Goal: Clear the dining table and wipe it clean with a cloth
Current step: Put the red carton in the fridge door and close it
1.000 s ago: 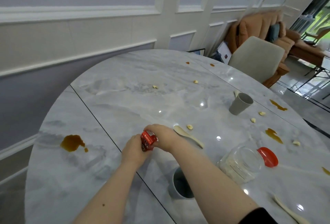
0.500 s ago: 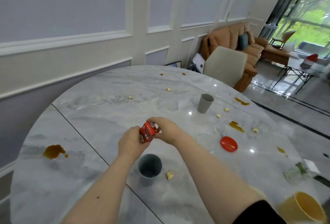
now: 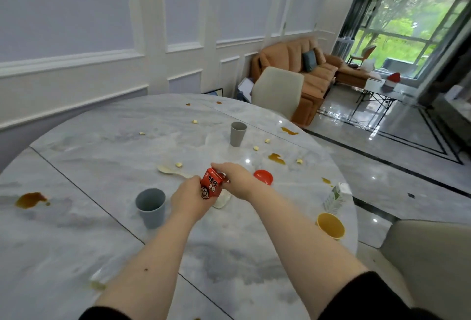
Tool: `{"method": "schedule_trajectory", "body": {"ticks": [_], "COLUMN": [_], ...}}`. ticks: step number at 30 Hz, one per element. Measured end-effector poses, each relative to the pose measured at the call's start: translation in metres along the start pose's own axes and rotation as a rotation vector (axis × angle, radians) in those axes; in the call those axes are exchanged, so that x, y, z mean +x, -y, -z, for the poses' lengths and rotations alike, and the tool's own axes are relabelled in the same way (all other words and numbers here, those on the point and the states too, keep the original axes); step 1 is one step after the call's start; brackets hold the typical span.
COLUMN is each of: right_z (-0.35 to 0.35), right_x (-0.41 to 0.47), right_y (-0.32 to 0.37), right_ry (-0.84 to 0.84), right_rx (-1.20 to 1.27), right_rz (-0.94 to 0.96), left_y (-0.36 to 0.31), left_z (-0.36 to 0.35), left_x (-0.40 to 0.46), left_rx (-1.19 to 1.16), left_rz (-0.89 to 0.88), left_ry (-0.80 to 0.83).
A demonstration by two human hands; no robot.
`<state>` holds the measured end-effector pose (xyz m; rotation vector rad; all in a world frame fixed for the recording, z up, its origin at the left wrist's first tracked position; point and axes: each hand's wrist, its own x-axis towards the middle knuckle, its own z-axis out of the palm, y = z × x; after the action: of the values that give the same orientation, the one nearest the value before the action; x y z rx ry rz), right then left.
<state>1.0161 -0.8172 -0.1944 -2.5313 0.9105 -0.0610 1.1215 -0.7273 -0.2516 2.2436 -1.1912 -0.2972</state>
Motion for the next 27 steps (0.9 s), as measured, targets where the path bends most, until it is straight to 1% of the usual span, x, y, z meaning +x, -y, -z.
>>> {"method": "schedule_trajectory", "body": {"ticks": [3, 7, 11, 14, 19, 22, 27], "right_z": [0.01, 0.026, 0.039, 0.047, 0.06, 0.066, 0.065], "right_x": [-0.026, -0.056, -0.092, -0.115, -0.127, -0.123, -0.105], "right_y": [-0.021, -0.051, -0.082, -0.118, -0.188, -0.227, -0.296], "right_ry": [-0.031, -0.1, -0.203, -0.239, -0.327, -0.381, -0.283], "right_rx": [-0.026, 0.014, 0.069, 0.063, -0.02, -0.124, -0.314], "right_rz": [-0.057, -0.17, -0.226, -0.298, -0.452, -0.518, -0.514], "left_y": [-0.032, -0.07, -0.098, -0.12, -0.156, -0.173, -0.199], "left_z": [-0.013, -0.033, -0.057, -0.078, -0.11, -0.133, -0.183], "left_x": [-0.011, -0.016, -0.021, -0.023, -0.017, -0.008, 0.013], "left_rx": [-0.032, -0.097, -0.159, -0.173, -0.198, -0.181, -0.233], "left_rz": [-0.046, -0.116, -0.186, -0.239, -0.282, -0.255, -0.204], "left_ry": [0.033, 0.076, 0.166, 0.235, 0.249, 0.244, 0.256]}}
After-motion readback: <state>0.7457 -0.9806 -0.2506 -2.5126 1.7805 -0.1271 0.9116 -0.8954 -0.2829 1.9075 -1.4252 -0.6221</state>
